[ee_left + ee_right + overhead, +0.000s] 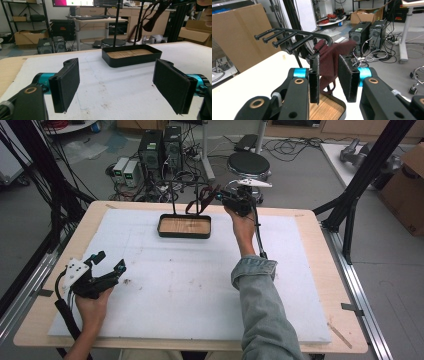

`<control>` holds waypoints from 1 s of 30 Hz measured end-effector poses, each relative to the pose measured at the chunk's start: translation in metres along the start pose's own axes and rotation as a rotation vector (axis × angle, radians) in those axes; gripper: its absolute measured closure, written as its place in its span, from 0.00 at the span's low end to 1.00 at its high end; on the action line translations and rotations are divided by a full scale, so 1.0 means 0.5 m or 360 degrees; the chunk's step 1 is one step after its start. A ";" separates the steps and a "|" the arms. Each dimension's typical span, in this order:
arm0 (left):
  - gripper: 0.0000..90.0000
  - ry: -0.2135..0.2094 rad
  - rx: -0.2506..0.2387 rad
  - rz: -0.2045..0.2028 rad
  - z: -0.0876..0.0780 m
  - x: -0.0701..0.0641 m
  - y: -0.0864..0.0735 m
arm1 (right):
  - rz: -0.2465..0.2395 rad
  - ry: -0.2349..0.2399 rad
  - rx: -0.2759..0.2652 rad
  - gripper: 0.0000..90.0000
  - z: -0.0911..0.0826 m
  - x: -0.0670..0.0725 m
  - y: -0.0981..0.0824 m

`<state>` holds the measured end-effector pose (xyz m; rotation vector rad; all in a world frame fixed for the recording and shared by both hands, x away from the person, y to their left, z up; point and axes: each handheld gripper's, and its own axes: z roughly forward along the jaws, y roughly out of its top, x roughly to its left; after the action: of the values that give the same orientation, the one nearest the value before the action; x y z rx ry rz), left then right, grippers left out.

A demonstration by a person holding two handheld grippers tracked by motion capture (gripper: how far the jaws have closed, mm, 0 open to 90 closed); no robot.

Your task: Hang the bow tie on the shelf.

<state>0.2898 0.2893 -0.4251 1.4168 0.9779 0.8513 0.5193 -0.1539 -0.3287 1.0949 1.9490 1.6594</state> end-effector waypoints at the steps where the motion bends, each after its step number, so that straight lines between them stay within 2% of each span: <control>1: 0.24 -0.0001 0.0000 0.0001 0.000 0.000 0.000 | 0.0000 0.0000 0.0000 0.78 0.000 0.000 0.000; 14: 0.24 0.0003 0.0000 0.0002 0.000 0.000 0.000 | -0.0026 -0.0018 -0.0058 0.68 -0.045 0.004 0.026; 23: 0.24 0.0001 0.0001 0.0004 0.003 -0.002 0.000 | -0.0087 -0.0086 -0.0089 0.63 -0.092 0.004 0.042; 28: 0.24 -0.0003 0.0006 0.0004 0.007 -0.003 -0.001 | -0.0129 -0.0129 -0.0084 0.54 -0.136 -0.003 0.053; 30: 0.24 -0.0003 0.0005 0.0005 0.009 -0.003 0.000 | -0.0141 -0.0138 -0.0082 0.53 -0.142 -0.003 0.054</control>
<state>0.2931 0.2860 -0.4256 1.4219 0.9758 0.8511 0.4797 -0.2022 -0.2857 1.0289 1.8622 1.5803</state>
